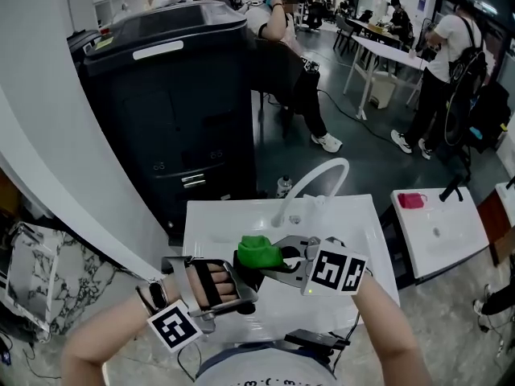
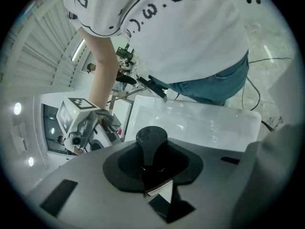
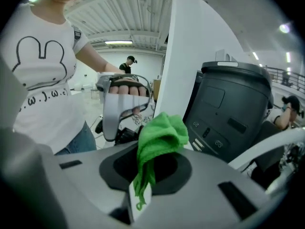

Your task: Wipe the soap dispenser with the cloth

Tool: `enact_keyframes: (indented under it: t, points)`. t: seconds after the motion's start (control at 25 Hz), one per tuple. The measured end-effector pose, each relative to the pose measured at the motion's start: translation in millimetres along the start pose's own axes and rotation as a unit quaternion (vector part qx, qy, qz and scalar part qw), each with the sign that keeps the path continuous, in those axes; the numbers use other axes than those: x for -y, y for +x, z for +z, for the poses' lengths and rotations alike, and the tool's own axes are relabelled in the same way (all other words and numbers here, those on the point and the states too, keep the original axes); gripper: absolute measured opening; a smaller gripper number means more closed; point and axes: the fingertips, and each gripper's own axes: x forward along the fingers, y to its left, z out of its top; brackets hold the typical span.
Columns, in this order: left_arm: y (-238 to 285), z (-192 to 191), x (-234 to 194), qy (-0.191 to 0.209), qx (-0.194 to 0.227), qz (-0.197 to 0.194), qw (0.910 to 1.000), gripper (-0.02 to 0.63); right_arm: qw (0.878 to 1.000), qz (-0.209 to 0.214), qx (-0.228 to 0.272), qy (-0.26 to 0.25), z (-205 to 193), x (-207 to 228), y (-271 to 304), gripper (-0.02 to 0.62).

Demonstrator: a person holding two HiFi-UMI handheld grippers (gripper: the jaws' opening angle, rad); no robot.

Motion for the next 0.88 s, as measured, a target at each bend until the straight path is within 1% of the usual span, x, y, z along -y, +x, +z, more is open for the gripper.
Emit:
enact_keyframes:
  t: [0.12,0.32,0.48,0.52,0.6,0.72,0.8,0.88]
  points:
    - [1.7,3.2,2.7,-0.002,0.003,-0.008,1.0000,0.109,1.000,-0.011,-0.027,0.004,-16.9,10.9,7.5,0.044]
    - [0.2,5.0,4.4,-0.008,0.005,-0.017,0.9998,0.109,0.998,-0.029,-0.041,0.027,-33.8,24.5,12.6,0.044]
    - [1.1,8.3,6.6,-0.005,0.005,-0.018,0.9998,0.108,0.998,-0.036,-0.058,0.007,-36.7,22.5,11.9,0.044]
    - [1.7,8.6,6.1,-0.004,0.004,-0.017,0.9998,0.107,0.998,-0.039,-0.052,0.003,-32.6,22.2,8.5,0.046]
    - [2.8,7.9,4.2,-0.006,0.002,-0.016,0.9999,0.107,0.999,-0.042,-0.026,0.002,-17.3,21.0,-0.9,0.045]
    - [4.4,5.7,0.0,0.001,0.000,-0.014,0.9999,0.107,0.999,-0.030,0.021,0.016,10.7,15.5,-10.5,0.046]
    - [5.7,4.9,-1.7,0.005,0.001,-0.013,0.9999,0.107,0.998,-0.018,0.047,0.043,24.0,12.4,-9.2,0.046]
    - [6.4,5.1,-2.6,0.010,0.002,-0.013,0.9999,0.107,0.993,0.002,0.073,0.089,32.9,9.9,-5.4,0.044]
